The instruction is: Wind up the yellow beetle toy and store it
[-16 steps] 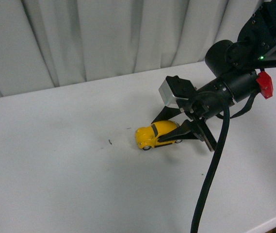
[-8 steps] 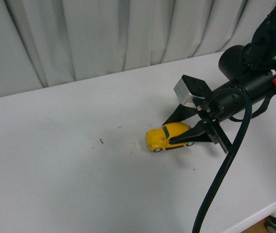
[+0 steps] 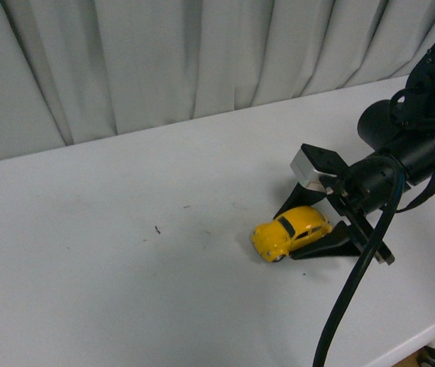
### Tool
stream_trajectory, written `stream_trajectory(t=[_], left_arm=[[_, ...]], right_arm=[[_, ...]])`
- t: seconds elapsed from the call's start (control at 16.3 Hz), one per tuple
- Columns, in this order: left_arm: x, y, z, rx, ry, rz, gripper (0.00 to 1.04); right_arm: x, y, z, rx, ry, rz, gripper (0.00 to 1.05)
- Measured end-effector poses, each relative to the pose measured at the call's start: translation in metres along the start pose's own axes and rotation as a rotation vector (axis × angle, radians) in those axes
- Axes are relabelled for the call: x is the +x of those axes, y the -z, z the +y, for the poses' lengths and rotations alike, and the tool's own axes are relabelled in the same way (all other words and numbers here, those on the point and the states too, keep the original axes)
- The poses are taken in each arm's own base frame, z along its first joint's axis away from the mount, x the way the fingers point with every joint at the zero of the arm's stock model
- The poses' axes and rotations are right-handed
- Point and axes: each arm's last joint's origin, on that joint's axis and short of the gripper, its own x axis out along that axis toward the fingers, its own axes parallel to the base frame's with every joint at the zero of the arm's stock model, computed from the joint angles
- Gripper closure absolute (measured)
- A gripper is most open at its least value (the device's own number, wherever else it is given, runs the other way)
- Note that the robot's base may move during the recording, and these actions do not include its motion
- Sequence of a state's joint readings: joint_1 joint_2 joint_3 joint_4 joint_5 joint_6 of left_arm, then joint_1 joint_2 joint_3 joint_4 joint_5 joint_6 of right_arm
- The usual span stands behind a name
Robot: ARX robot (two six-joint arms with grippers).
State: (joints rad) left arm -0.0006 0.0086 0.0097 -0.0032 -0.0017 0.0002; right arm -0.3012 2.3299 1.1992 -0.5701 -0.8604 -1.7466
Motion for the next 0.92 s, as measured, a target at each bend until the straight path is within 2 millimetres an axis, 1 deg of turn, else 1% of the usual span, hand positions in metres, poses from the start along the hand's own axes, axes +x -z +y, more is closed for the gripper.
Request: stream_trajectory(t=[0.12, 0.18, 0.31, 0.92], left_arm=[[0.0000, -0.0001, 0.0000, 0.000, 0.001, -0.001, 0.07], [0.0000, 0.0000, 0.0000, 0.000, 0.001, 0.000, 0.07], [0.0000, 0.0000, 0.0000, 0.000, 0.001, 0.000, 0.07], [0.0000, 0.0000, 0.0000, 0.000, 0.001, 0.000, 0.07]], right_arm=[[-0.0007, 0.0001, -0.0011, 0.000, 0.006, 0.005, 0.13], [-0.0005, 0.0000, -0.0013, -0.001, 0.007, 0.006, 0.05], [-0.0004, 0.0001, -0.0011, 0.000, 0.007, 0.007, 0.07], [-0.0001, 0.0010, -0.0010, 0.000, 0.015, 0.011, 0.07]])
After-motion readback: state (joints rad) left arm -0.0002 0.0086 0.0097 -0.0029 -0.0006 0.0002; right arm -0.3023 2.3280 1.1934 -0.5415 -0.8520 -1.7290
